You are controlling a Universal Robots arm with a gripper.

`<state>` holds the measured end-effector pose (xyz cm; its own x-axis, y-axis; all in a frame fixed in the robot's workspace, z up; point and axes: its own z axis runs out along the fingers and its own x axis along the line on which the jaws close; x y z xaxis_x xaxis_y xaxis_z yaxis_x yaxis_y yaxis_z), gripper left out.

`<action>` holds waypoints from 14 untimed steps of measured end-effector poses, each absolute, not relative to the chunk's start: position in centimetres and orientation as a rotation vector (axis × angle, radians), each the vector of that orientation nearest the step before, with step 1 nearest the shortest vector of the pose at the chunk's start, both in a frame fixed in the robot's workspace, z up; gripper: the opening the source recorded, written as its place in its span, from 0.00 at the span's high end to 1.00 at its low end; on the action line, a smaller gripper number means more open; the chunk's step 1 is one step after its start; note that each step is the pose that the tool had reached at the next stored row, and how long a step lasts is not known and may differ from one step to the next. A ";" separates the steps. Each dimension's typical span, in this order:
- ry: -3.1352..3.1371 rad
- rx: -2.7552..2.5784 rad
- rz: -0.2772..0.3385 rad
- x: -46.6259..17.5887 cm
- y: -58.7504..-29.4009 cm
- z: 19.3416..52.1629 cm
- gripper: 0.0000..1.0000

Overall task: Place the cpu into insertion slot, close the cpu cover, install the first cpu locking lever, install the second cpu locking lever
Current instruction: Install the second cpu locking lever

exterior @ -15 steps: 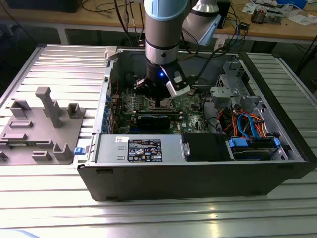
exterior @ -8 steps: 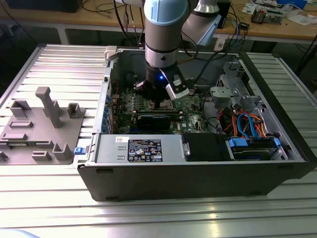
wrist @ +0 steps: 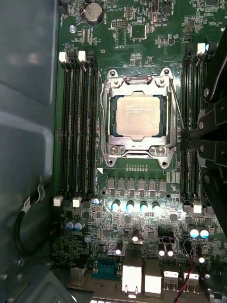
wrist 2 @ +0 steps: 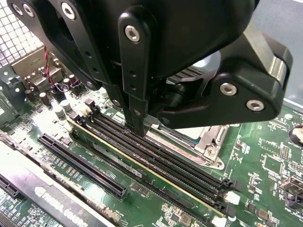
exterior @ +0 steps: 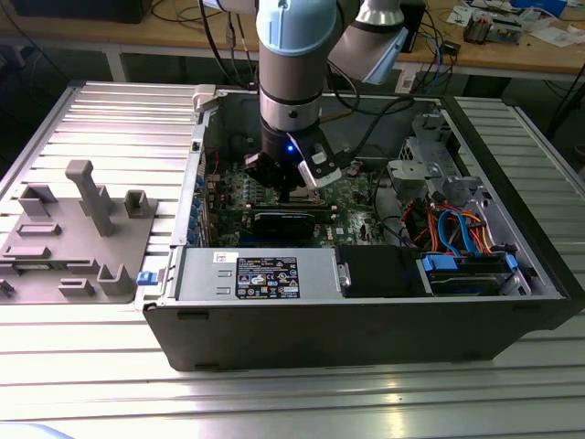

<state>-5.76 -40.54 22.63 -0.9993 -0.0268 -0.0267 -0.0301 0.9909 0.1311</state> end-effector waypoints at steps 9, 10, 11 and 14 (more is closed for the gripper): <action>3.109 -0.044 0.210 -5.8 -40.5 22.6 0.89; 3.108 -0.044 0.233 -5.8 -40.6 22.6 0.89; 3.106 -0.043 0.255 -5.8 -40.8 22.6 0.89; 3.105 -0.043 0.269 -5.8 -41.4 22.5 0.89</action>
